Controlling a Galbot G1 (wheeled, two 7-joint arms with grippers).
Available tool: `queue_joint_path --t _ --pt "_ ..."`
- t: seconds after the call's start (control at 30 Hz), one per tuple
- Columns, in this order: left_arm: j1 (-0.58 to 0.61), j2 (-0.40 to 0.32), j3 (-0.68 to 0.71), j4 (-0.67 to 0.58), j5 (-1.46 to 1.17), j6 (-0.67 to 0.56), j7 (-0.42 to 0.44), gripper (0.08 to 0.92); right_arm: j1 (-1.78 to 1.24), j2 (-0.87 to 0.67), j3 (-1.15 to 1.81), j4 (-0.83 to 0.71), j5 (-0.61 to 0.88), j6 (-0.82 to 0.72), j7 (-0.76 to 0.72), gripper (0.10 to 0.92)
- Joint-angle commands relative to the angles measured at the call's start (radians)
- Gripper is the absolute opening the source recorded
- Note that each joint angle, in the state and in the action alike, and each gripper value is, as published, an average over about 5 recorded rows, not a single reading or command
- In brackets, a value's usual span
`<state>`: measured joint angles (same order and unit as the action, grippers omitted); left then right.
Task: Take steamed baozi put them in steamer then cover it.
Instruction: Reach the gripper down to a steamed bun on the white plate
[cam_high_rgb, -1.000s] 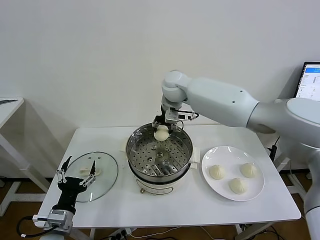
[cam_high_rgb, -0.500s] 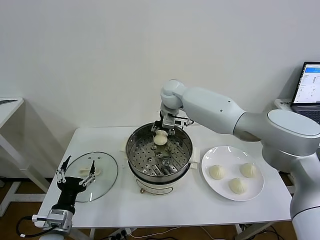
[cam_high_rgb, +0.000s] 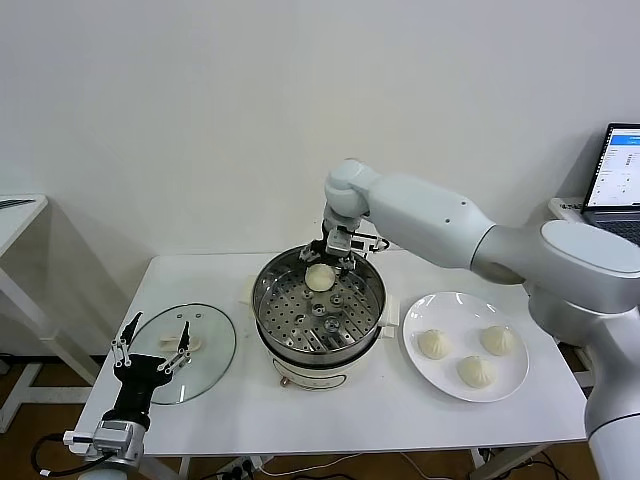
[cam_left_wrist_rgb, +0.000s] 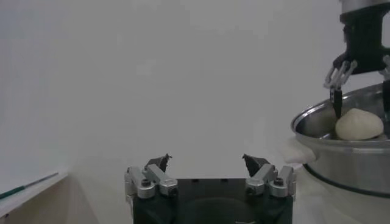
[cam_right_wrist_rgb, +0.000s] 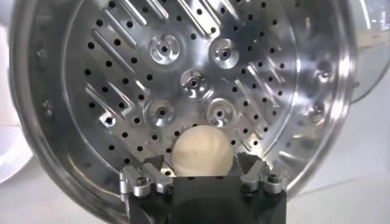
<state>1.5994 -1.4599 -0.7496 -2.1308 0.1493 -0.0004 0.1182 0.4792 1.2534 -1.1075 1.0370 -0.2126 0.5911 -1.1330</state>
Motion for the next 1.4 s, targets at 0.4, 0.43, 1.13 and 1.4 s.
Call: queue_joint_path --t 0.4,0.43,1.13,1.4 --pt "0.011 0.003 0.027 -0.018 0.012 0.0 -0.004 0.823 0.209 -0.642 -0.188 0.397 0.461 -0.732 -0.097 0.823" --pt "0.009 0.002 0.029 -0.018 0.013 0.0 -0.004 0.823 0.193 -0.658 -0.189 0.408 0.459 -0.766 -0.095 0.823" --pt "-0.005 0.001 0.047 0.023 0.016 -0.014 -0.003 0.823 -0.348 -0.617 0.135 0.269 0.274 -0.899 0.015 0.823" --pt "-0.009 0.0 0.048 0.032 0.016 -0.013 -0.004 0.823 -0.426 -0.575 0.185 0.23 0.255 -0.898 0.05 0.823"
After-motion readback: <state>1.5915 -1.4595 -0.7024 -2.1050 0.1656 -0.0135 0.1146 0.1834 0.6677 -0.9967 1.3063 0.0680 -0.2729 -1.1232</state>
